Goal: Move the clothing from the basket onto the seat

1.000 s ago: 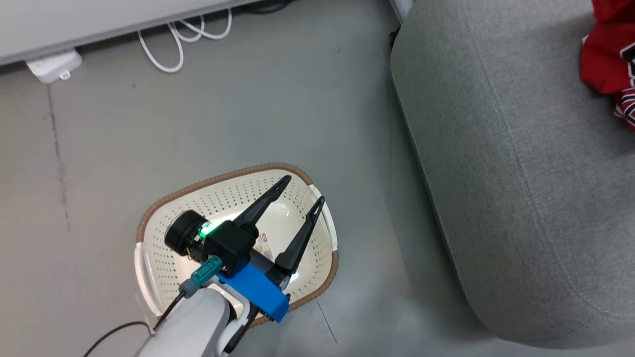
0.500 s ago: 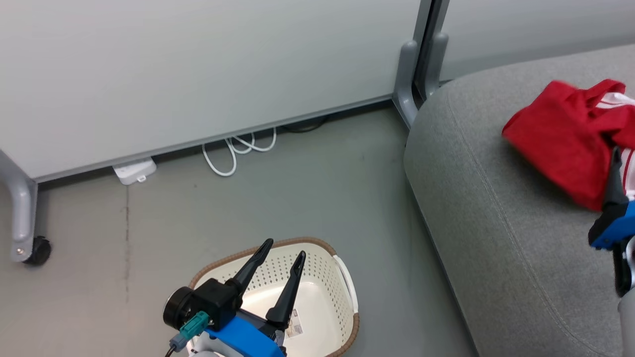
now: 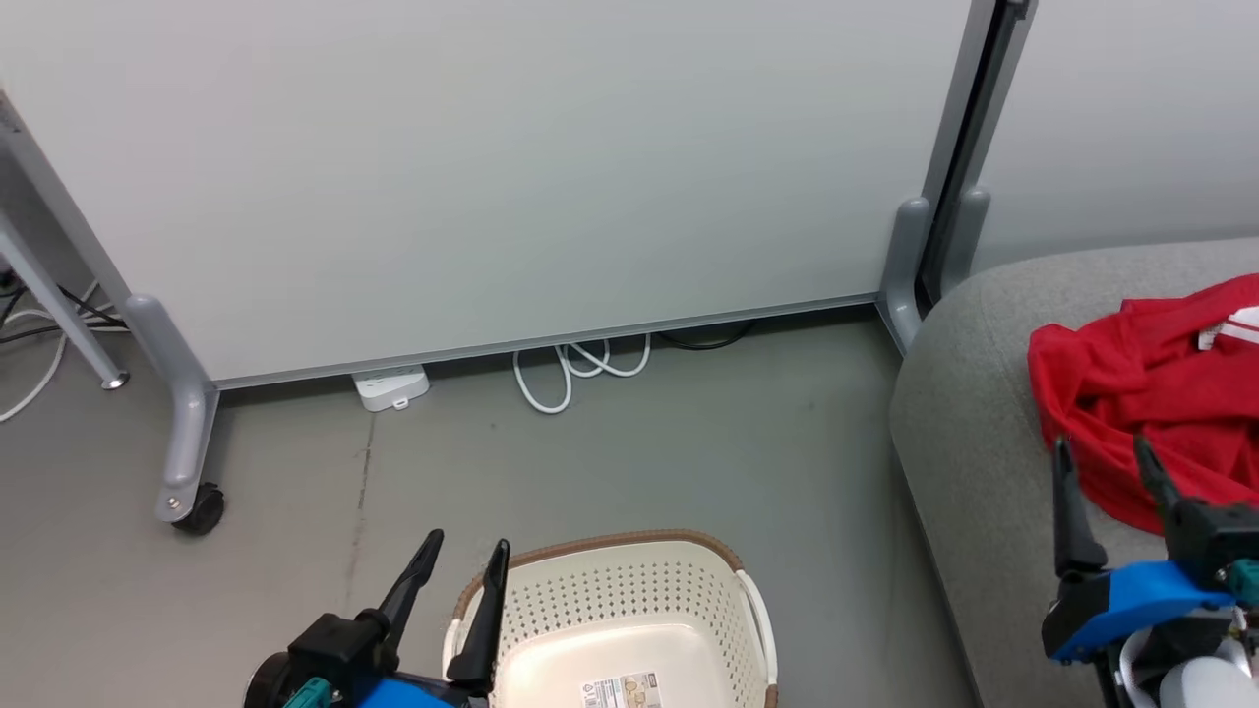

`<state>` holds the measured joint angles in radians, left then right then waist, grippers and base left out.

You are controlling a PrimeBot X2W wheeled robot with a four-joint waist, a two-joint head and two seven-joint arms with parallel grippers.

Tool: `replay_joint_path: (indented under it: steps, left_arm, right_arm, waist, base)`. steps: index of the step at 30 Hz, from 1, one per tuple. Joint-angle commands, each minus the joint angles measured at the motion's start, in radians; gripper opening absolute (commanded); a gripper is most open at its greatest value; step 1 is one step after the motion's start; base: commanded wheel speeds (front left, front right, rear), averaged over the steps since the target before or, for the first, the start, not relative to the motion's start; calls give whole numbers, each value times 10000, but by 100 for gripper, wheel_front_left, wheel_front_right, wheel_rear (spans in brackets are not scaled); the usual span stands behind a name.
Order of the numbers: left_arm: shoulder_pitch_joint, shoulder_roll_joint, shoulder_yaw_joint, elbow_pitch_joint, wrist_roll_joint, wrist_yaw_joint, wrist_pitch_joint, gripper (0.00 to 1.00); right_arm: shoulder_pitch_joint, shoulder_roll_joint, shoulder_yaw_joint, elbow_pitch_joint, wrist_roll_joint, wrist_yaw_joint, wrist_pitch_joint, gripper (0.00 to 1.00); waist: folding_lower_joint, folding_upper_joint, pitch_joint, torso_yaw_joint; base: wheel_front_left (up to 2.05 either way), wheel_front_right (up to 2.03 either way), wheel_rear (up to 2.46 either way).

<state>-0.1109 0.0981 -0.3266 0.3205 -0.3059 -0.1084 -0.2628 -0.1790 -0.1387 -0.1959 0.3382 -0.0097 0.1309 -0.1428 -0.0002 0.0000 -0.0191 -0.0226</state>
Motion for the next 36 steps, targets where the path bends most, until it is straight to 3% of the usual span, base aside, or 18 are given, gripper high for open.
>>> replay_joint_path:
  steps: [1,7,15,36]
  left_arm:
    - [183,-9,196,-54,67,39,-28,100]
    - [486,-26,930,-123,283,18,-30,100]
    - [754,-121,1785,-127,345,-61,-29,100]
    - [917,-335,2172,107,505,-207,-29,100]
  right_arm:
    - [404,147,94,-408,-81,-3,119,100]
    - [1657,705,241,-2011,-13,-3,618,100]
    - [2429,884,719,-3006,35,-3,971,100]
    - [2529,894,1050,-2924,662,-3,983,100]
  waist:
    - [2,0,-91,184]
    - [2,0,-150,594]
    - [2,0,-199,785]
    - [2,0,-238,641]
  base:
    - [0,0,0]
    - [0,0,0]
    - [0,0,0]
    - [0,0,0]
